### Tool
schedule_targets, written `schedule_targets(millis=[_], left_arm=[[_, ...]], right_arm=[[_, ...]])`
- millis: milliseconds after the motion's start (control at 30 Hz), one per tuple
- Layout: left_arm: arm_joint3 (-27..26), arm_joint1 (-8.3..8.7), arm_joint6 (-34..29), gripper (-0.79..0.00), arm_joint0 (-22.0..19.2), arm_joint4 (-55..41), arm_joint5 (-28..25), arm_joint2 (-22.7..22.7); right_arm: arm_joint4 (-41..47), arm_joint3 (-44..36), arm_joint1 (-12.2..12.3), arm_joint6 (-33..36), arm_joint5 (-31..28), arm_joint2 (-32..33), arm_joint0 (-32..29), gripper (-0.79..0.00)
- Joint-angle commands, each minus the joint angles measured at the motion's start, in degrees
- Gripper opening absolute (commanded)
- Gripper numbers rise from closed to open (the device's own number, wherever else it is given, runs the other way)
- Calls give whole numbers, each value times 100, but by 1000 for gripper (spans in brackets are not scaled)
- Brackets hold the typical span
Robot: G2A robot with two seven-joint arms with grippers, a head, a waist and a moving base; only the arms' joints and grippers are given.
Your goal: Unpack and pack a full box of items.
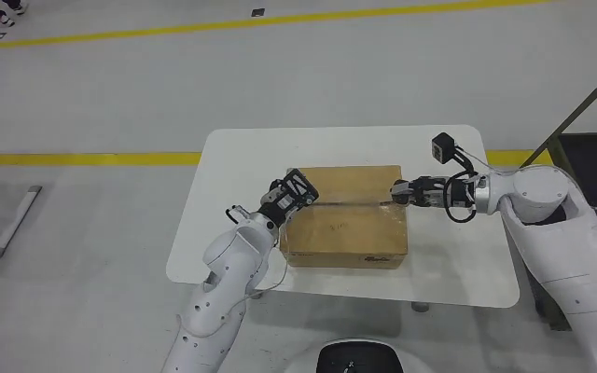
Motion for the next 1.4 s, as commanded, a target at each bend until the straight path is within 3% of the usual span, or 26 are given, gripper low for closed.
schedule_targets(millis=[0, 500, 800, 1333, 1367], left_arm=[[10, 2, -24, -785, -3, 21, -70, 5], [226, 4, -228, -785, -79, -22, -851, 182], [556, -67, -451, -785, -297, -123, -631, 345], [922, -157, -925, -785, -506, -456, -762, 533], [933, -161, -920, -785, -517, -462, -770, 543]], right_arm=[[-461, 3, 27, -136, 27, -63, 17, -785], [-1019, 17, 90, -353, 188, -358, 72, -785], [-1119, -65, 120, -432, 204, -458, 47, -785], [-1205, -308, 198, -671, 249, -400, -29, -785], [-1234, -337, 207, -699, 250, -384, -40, -751]])
